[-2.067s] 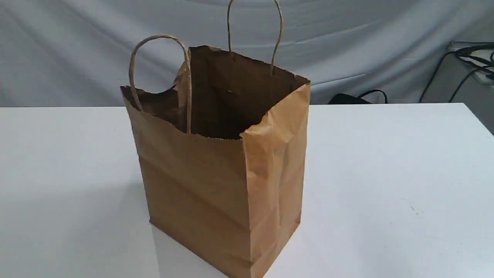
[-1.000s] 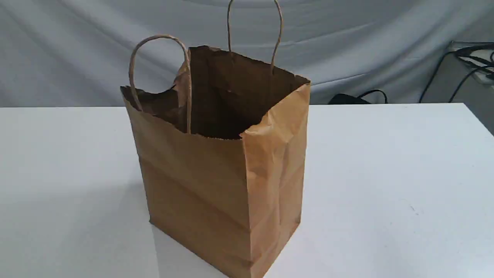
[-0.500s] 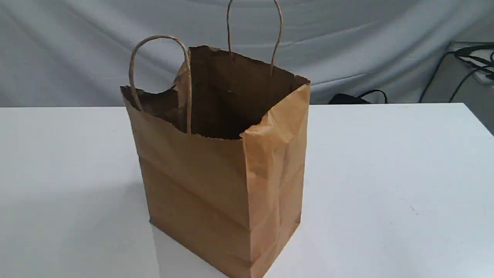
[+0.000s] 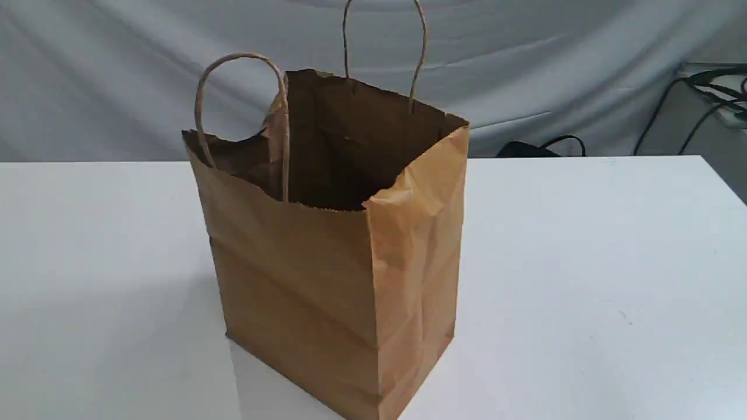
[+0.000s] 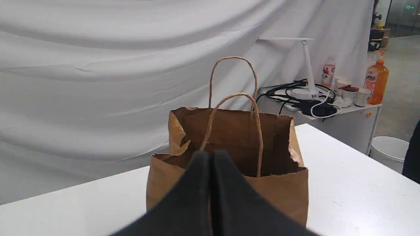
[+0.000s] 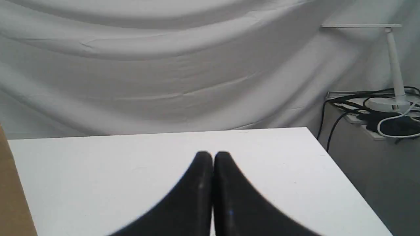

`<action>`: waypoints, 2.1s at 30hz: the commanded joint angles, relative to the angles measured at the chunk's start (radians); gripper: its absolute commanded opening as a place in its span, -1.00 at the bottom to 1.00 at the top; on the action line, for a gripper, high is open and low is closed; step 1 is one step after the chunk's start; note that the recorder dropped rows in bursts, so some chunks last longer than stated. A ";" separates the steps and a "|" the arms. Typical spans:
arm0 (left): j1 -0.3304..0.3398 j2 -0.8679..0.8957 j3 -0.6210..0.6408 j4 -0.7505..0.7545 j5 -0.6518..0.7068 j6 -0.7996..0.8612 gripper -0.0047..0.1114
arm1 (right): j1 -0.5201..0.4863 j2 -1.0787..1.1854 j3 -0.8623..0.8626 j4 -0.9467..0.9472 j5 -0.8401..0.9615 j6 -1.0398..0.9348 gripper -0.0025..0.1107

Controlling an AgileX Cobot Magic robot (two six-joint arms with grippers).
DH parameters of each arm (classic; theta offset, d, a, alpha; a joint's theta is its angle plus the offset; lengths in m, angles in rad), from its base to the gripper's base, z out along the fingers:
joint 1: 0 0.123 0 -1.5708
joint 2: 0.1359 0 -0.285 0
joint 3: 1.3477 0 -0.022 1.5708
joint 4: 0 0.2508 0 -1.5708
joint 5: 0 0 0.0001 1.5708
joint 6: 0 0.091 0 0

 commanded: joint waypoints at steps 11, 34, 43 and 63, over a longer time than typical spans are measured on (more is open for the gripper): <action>0.002 -0.006 0.038 0.042 -0.065 0.082 -0.92 | -0.006 -0.005 0.003 0.008 0.008 0.007 -0.96; 0.130 -0.210 0.510 -0.158 -0.555 0.232 -0.92 | -0.006 -0.005 0.003 0.008 0.008 0.007 -0.96; 0.130 -0.212 0.563 0.257 -0.572 -0.158 -0.92 | -0.006 -0.005 0.003 0.008 0.008 0.007 -0.96; 0.130 -0.315 0.691 0.831 -0.600 -0.658 -0.92 | -0.006 -0.005 0.003 0.008 0.008 0.007 -0.96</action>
